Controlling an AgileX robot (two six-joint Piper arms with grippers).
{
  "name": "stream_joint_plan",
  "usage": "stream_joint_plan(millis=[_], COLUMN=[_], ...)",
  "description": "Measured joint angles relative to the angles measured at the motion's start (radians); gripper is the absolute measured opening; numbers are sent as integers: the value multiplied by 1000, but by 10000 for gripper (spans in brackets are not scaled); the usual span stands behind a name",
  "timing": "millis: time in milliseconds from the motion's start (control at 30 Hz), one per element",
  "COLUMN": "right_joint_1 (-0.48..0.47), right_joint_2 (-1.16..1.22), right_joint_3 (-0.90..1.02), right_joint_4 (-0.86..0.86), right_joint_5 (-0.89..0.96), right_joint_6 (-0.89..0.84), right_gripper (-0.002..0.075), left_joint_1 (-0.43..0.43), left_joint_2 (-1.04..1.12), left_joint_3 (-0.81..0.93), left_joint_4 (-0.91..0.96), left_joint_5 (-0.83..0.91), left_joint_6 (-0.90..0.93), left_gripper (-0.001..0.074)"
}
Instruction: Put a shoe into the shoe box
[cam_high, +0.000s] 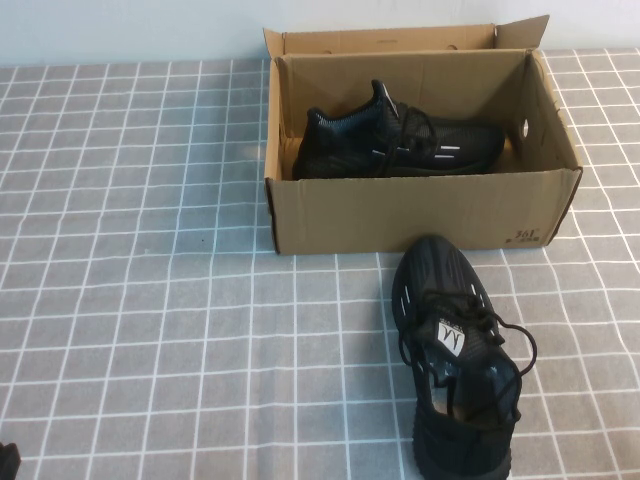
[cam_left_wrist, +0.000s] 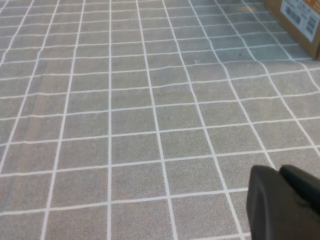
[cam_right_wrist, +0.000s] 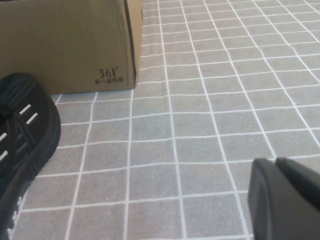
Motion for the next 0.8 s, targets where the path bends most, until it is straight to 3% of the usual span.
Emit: stream_joint_plan(millis=[667,800], right_joint_1=[0,0], right_joint_2=[0,0], right_joint_3=[0,0], right_joint_4=[3,83], right_joint_5=[-78,-118], right_joint_6=[0,0], right_gripper=[-16,-16], left_joint_1=[0,0], left_joint_2=[0,0], left_joint_3=[0,0], left_joint_4=[0,0], left_joint_5=[2,2], left_joint_6=[0,0], left_gripper=[-1,-1])
